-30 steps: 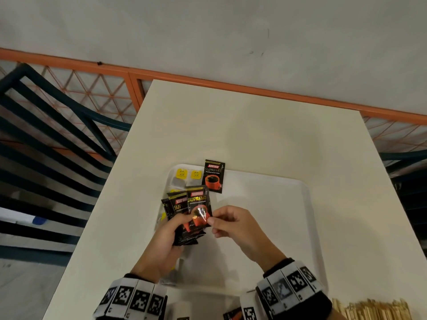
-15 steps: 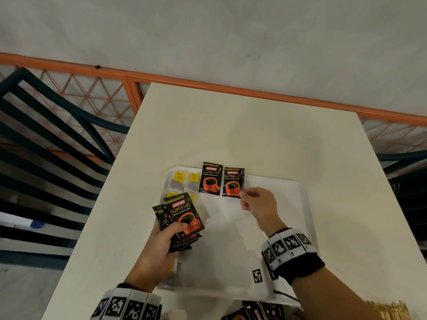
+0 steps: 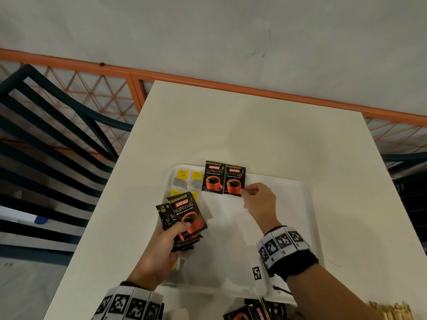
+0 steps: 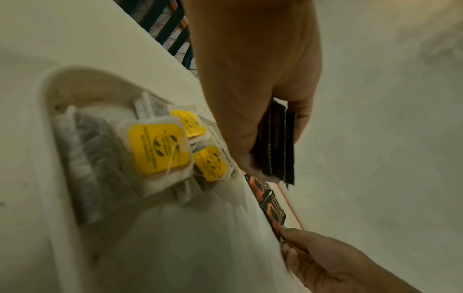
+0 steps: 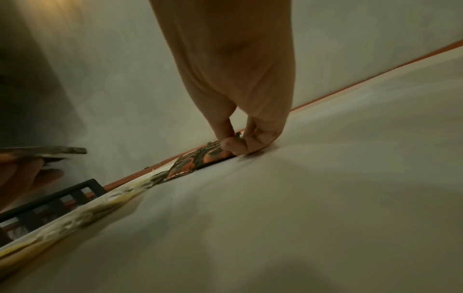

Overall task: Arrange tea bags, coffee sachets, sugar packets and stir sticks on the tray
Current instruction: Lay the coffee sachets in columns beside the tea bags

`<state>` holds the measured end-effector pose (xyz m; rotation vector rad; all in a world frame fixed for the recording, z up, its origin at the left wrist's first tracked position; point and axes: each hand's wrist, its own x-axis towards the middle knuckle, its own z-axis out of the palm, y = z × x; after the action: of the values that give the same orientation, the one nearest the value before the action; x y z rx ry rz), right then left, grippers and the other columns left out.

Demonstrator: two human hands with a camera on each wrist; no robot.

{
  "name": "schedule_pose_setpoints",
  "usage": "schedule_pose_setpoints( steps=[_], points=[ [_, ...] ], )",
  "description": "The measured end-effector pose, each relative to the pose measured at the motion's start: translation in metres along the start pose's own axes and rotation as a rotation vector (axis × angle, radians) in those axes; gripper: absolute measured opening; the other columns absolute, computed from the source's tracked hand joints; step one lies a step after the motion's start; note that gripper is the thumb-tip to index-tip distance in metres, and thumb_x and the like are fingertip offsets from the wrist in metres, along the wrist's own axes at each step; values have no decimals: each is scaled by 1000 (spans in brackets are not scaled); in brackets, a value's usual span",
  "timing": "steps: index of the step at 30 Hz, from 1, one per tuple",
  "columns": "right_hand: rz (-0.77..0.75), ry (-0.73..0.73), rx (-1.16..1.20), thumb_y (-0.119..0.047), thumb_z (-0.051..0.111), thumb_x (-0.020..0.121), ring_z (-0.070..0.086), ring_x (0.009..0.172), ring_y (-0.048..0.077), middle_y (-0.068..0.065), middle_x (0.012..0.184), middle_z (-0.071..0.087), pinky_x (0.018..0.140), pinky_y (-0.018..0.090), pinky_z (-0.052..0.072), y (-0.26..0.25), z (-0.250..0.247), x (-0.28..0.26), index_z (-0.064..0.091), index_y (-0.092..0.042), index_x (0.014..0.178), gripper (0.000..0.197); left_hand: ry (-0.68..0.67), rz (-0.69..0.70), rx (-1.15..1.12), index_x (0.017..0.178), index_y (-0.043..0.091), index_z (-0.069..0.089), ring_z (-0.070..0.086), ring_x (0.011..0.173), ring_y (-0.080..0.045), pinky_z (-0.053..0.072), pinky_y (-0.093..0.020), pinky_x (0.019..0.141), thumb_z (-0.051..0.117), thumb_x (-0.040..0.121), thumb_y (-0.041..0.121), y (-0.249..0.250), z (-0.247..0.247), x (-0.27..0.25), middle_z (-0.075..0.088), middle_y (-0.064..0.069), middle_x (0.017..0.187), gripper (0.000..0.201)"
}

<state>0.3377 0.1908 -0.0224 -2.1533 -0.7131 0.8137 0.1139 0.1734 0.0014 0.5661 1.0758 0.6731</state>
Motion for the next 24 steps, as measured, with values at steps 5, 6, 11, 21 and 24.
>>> schedule_pose_setpoints(
  steps=[5,6,11,21,24],
  points=[
    [-169,35,-115,-23,60,89,52,75,9,6,97,59,63,14,38,-6,2,-17,59,-9,106,22,2,24,17,122,6,53,67,77,-25,55,-25,51,63,77,1,-1,5,1,67,-14,95,46],
    [-246,-10,-138,-25,58,90,49,73,4,4,96,58,62,10,36,-9,3,-26,60,-11,104,19,3,25,18,121,6,54,66,80,-26,55,-26,51,61,79,0,-1,5,2,68,-13,96,43],
    [-246,-545,-92,-36,52,93,52,74,1,-10,85,59,67,14,39,-19,8,-65,64,-16,106,26,2,51,70,120,9,56,64,93,-32,51,-34,64,74,66,8,0,5,3,69,-16,102,56],
    [25,-710,377,-1,50,92,60,67,8,6,81,64,65,15,54,-13,12,-72,66,-10,97,18,11,27,9,117,5,58,69,75,-28,47,-34,60,53,86,14,2,-8,0,71,-18,94,33],
    [115,-669,541,1,47,93,66,70,10,9,85,67,69,18,56,-13,11,-68,66,-7,96,21,52,38,1,114,5,58,70,69,-26,49,-34,59,49,87,6,4,-12,-1,72,-16,89,28]
  ],
)
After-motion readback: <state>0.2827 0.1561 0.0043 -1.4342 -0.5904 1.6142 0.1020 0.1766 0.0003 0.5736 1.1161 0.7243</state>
